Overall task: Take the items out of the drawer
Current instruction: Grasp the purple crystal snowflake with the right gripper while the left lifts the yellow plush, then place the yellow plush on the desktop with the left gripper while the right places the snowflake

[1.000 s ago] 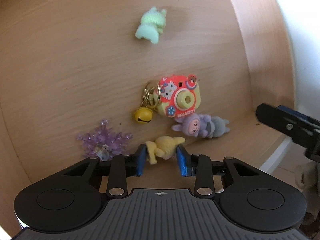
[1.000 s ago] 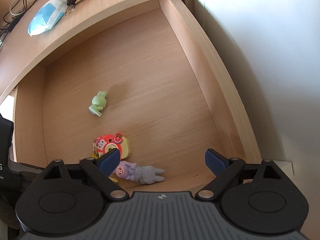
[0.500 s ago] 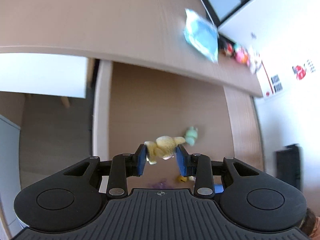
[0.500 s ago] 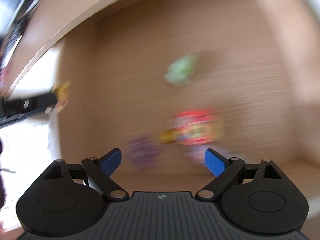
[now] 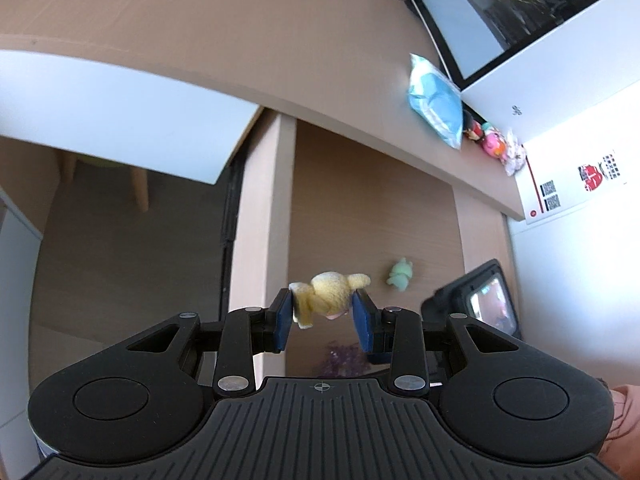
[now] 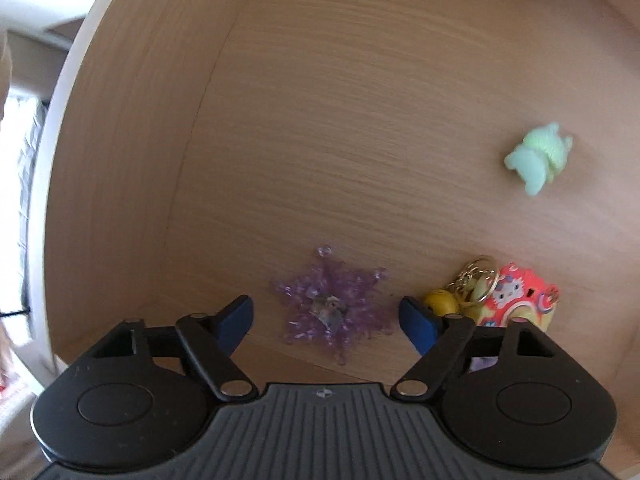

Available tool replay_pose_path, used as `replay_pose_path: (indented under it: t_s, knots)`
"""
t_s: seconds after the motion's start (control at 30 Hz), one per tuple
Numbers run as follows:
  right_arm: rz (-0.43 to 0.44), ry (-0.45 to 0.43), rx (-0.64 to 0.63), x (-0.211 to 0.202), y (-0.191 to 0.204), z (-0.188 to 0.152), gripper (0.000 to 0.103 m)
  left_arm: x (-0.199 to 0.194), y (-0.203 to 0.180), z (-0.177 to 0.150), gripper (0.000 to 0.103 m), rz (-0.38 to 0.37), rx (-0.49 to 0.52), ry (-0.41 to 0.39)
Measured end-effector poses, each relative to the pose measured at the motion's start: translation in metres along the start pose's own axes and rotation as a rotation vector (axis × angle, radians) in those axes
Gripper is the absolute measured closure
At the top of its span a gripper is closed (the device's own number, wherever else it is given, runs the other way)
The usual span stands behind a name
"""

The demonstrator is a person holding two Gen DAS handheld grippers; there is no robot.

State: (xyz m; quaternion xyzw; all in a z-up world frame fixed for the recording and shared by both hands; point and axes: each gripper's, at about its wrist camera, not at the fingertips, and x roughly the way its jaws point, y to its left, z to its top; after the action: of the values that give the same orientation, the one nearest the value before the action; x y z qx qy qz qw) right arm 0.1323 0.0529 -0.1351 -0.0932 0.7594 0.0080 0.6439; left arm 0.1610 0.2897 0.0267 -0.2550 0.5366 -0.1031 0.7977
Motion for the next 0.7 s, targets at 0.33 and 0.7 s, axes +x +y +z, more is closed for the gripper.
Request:
replay_pose_path:
  t_s: [0.33,0.7]
  knots:
    - [-0.015,-0.059,0.038,-0.021,-0.032,-0.027,0.051,0.012,-0.010,-0.004,0.067,-0.033,0.040,0.053]
    - [-0.078,-0.416,0.123,-0.123,-0.103,-0.077,0.051,0.046,-0.081,0.002,0.067,-0.038,0.244,0.120]
